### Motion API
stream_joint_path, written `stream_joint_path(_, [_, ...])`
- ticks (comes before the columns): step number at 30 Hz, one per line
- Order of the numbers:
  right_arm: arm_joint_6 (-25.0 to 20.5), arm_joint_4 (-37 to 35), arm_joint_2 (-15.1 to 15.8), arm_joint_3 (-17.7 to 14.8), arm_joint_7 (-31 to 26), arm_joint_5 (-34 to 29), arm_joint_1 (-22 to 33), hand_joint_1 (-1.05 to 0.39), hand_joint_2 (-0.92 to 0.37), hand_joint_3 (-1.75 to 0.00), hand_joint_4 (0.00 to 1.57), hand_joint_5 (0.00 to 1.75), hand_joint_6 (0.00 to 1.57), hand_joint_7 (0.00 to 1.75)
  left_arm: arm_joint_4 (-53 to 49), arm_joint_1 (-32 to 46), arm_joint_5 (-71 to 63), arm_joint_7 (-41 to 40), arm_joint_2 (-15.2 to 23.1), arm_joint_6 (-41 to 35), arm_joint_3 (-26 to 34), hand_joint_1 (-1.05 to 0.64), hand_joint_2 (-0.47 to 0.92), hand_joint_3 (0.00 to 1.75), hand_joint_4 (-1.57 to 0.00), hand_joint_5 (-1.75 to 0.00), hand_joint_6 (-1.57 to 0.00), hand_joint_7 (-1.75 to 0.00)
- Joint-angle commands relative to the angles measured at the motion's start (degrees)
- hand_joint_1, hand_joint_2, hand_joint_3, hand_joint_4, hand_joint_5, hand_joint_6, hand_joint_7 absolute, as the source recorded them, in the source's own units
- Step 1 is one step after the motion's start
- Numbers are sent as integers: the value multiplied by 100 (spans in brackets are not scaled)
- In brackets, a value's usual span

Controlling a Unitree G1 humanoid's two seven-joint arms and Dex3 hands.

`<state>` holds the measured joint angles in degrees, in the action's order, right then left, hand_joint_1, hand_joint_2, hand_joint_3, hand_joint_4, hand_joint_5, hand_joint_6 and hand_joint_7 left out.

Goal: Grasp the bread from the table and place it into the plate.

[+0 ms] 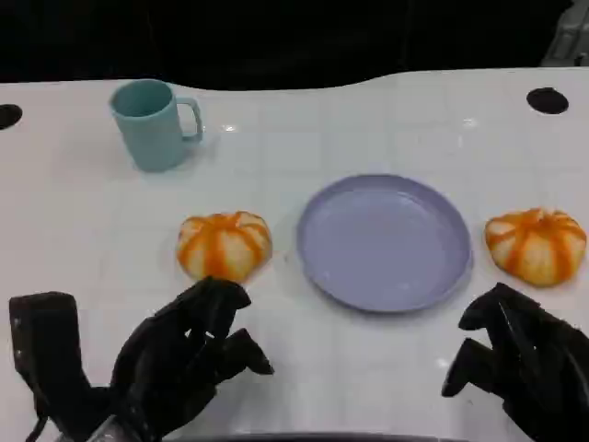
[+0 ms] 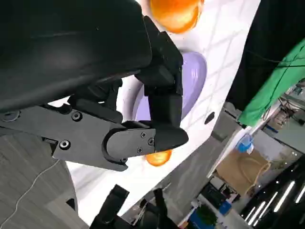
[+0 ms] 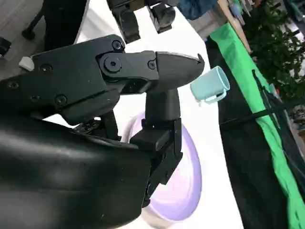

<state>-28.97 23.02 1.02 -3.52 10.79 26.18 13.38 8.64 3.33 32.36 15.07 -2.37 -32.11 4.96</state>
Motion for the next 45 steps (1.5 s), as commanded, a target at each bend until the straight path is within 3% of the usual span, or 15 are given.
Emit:
stream_joint_path(1, [2,66,48,-33,2,63,-30,-44,-92,-39,68,175,55,158,-11,-54,-41,44,77,103,1,-55,92,45,-70,-175,-48,-167])
stream_joint_path(21, [54,-9,54,-56,59,37,-45,-46,-92,-38,69,175,56,159,-32,-69,-51,24,64,165,-26,-54,92,44,-70,-175,-47,-168])
stream_joint_path(26, [38,28,44,-53,44,54,-21,-46,-92,-38,69,175,56,158,-67,-59,-399,180,170,666,-186,-56,92,41,-68,-175,-48,-163])
stream_joint_path(29, [42,9,37,-62,36,67,-33,-44,-92,-38,69,175,56,158,-224,-57,-861,395,254,1472,-369,-55,92,28,-59,-158,-50,-124])
stream_joint_path(31, [84,-8,60,-46,55,27,-42,-44,-92,-38,68,175,56,158,-359,-66,-1146,476,298,1968,-467,-55,92,25,-57,-151,-50,-111])
stream_joint_path(34, [53,-17,54,-44,11,6,-71,-46,-92,-38,68,175,56,158,-555,-117,-1802,469,453,2803,-679,-54,92,18,-53,-131,-53,-76])
stream_joint_path(38, [32,-31,11,-50,-40,29,-103,-45,-92,-37,67,175,55,158,-711,-219,-2579,331,688,3577,-855,-51,92,9,-47,-111,-49,-54])
stream_joint_path(42, [-68,-14,-24,-60,-140,54,-146,-44,-92,-37,67,175,55,159,-765,-325,-3285,126,927,4083,-938,-51,92,2,-27,-100,-49,-28])
stream_joint_path(45, [-109,-13,-14,-63,-156,54,-176,-44,-92,-38,67,175,54,160,-667,-401,-3750,-40,1093,4143,-977,-50,91,1,-16,-95,-47,-19])
